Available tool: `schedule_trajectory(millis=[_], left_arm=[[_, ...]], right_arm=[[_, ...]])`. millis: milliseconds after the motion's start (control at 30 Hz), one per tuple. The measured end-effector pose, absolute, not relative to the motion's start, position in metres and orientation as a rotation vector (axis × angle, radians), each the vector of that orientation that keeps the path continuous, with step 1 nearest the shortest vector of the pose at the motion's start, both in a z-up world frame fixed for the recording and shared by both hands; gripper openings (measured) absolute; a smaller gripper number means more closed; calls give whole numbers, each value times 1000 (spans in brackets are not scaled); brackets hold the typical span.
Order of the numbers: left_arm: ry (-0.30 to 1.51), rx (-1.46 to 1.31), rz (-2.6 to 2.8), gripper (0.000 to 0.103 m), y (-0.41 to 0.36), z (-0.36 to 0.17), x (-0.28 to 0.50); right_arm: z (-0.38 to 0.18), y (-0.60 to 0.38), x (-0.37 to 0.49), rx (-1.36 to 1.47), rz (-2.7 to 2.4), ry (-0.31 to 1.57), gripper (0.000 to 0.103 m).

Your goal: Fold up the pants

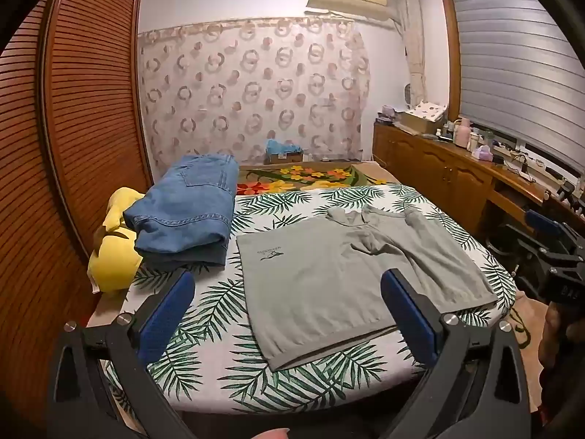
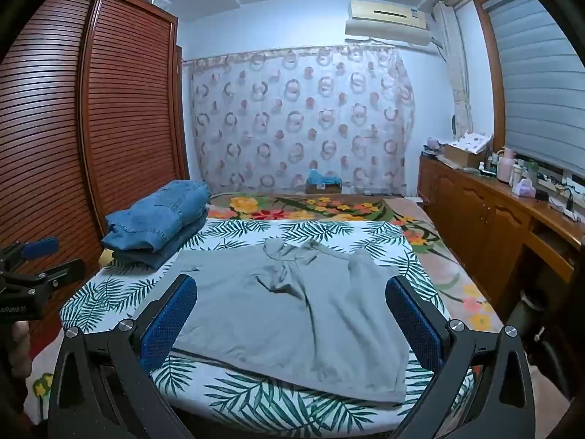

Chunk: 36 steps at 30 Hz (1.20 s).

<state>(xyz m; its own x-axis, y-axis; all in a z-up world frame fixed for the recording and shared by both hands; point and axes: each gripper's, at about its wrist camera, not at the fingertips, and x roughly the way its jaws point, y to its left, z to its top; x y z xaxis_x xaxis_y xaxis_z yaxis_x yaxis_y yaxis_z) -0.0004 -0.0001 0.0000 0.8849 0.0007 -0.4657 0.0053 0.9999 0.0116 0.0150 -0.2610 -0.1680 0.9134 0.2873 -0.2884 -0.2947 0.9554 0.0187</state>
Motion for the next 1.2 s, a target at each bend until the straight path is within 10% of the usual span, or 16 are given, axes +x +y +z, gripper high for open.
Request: schedule_trajectory(millis=[1200], left_arm=[[479,0,-10,102,0,0,-3]], right_arm=[[-169,-264,11,-1,314,288,103]])
